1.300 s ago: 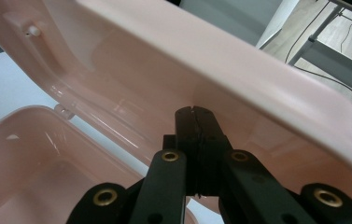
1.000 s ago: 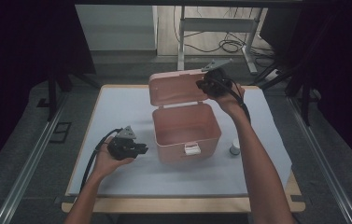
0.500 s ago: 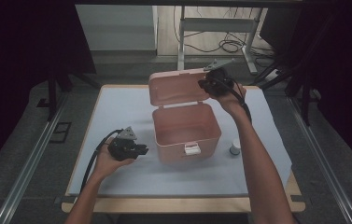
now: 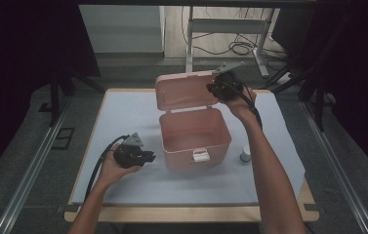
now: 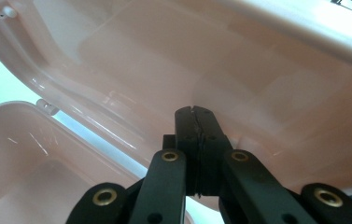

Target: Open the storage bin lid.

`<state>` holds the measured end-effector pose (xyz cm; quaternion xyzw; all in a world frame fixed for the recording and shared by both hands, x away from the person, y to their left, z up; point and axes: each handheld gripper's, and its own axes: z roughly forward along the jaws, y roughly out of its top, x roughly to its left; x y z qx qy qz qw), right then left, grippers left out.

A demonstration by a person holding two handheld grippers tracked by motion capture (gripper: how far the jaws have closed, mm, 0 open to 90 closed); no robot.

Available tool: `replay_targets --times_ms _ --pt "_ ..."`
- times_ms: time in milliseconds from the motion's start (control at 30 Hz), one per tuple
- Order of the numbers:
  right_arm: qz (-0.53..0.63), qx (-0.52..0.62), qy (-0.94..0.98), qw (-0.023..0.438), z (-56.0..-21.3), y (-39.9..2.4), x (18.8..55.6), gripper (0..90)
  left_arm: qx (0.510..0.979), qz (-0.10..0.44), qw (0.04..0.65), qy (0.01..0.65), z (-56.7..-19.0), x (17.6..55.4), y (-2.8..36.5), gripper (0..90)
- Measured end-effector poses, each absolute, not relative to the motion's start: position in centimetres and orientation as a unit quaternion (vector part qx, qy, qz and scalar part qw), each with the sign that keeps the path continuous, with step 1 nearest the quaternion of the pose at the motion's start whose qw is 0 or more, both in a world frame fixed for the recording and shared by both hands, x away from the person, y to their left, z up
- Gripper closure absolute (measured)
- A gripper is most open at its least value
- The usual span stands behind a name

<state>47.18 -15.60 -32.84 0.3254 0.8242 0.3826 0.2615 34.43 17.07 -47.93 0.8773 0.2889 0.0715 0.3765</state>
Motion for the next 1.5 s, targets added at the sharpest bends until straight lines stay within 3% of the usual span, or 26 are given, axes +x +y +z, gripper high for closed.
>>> replay_targets --times_ms 433,800,1000,1300,1500 --pt "0.387 0.320 0.825 0.261 -33.2 -16.2 46.1 89.5 0.879 0.071 0.374 0.287 -48.1 34.4 17.0 76.9" --pt "0.403 0.305 0.823 0.260 -32.9 -18.0 42.8 86.5 0.879 0.070 0.374 0.288 -48.1 34.1 16.8 76.0" --pt "0.420 0.298 0.821 0.248 -33.4 -19.2 40.8 79.0 0.877 0.071 0.376 0.292 -48.2 33.9 16.7 74.6" --pt "0.427 0.301 0.819 0.238 -35.6 -21.1 38.3 60.2 0.877 0.073 0.372 0.294 -48.4 33.9 16.8 70.1" --pt "0.420 0.309 0.821 0.232 -37.2 -22.6 37.3 54.6 0.878 0.075 0.369 0.296 -48.5 33.8 16.7 67.0"
